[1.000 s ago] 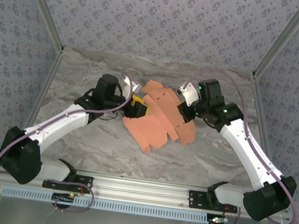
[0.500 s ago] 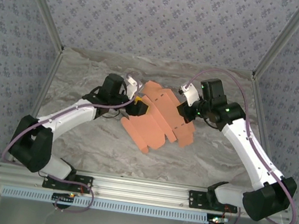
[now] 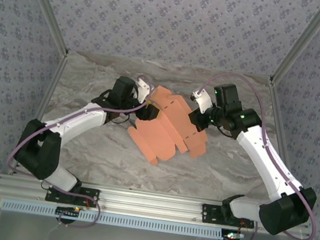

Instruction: Fold the paper box

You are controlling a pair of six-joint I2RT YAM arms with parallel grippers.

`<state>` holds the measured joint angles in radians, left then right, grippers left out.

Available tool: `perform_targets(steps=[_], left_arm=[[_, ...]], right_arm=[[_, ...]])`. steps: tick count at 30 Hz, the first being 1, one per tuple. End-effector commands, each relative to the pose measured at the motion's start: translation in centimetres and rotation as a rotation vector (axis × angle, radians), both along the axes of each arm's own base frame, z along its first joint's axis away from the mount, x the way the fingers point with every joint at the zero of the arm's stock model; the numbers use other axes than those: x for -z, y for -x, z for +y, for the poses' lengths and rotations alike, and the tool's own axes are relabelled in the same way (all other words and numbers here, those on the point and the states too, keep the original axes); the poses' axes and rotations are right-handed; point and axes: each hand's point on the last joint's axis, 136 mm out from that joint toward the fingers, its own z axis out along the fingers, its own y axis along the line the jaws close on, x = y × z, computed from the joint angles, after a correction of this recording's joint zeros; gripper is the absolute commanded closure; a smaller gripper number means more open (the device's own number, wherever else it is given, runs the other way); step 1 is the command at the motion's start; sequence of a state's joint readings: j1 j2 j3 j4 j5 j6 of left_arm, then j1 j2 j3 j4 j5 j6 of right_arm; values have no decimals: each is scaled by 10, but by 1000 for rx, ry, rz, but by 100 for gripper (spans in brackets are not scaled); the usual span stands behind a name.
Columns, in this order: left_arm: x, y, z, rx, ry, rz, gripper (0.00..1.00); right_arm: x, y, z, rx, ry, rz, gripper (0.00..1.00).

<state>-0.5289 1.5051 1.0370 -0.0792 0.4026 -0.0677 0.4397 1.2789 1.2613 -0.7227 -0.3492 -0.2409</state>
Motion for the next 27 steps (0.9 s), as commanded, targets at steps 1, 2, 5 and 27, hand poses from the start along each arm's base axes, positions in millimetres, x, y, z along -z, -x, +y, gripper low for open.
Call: perform_targets(steps=[1,2,5,27], left_arm=[[-14,3,-9,62,51,-8,38],[-14,6,-10,75,63,-1,39],[-15,15,-12,92,102,18,43],[-11,41,-42,229,167,46,43]], right_arm=[[-13,-4,1,18,-30,-8,100],[-13,-6,1,26,-32,-11,100],[-13,-11,-1,61,-30,-11,100],[-13,-20,9,90,-90,57,100]])
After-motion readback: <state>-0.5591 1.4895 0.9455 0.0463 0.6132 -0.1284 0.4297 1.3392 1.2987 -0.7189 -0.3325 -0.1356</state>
